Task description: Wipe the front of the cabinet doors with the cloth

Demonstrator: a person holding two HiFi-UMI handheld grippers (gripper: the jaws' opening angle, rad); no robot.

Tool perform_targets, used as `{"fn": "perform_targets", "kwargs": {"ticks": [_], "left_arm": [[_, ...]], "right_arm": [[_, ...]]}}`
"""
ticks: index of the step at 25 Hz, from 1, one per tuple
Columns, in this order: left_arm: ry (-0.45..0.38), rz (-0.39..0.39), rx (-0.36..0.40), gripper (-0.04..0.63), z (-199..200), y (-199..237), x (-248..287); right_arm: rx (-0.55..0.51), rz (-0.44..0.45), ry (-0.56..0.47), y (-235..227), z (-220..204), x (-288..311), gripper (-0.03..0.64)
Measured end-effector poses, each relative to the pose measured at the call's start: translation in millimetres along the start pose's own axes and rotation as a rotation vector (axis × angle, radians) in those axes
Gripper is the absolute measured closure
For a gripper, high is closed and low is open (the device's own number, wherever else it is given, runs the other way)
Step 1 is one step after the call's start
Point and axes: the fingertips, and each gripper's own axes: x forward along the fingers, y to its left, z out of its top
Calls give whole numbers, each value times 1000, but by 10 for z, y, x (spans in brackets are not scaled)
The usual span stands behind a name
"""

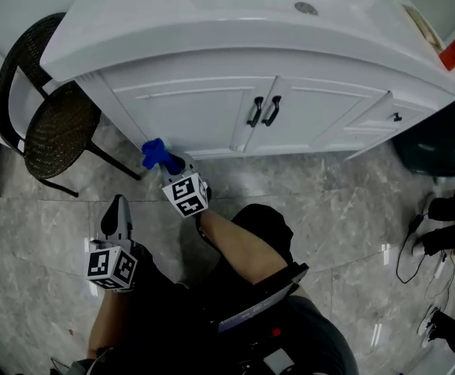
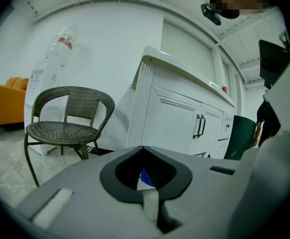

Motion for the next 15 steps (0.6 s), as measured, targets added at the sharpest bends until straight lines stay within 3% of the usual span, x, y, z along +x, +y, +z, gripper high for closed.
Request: {"fn": "perform_targets", "kwargs": {"ticks": [5, 12, 15], "left_arm": [[-15, 52, 9, 592, 81, 162, -90], [3, 12, 48, 592, 107, -32, 76], [-18, -28, 14, 592, 128, -171, 168]], "right_arm": [[-34, 17, 50, 78, -224, 203, 568], [54, -115, 99, -504, -484, -4, 568], [110, -188, 128, -814, -623, -268, 568]]}}
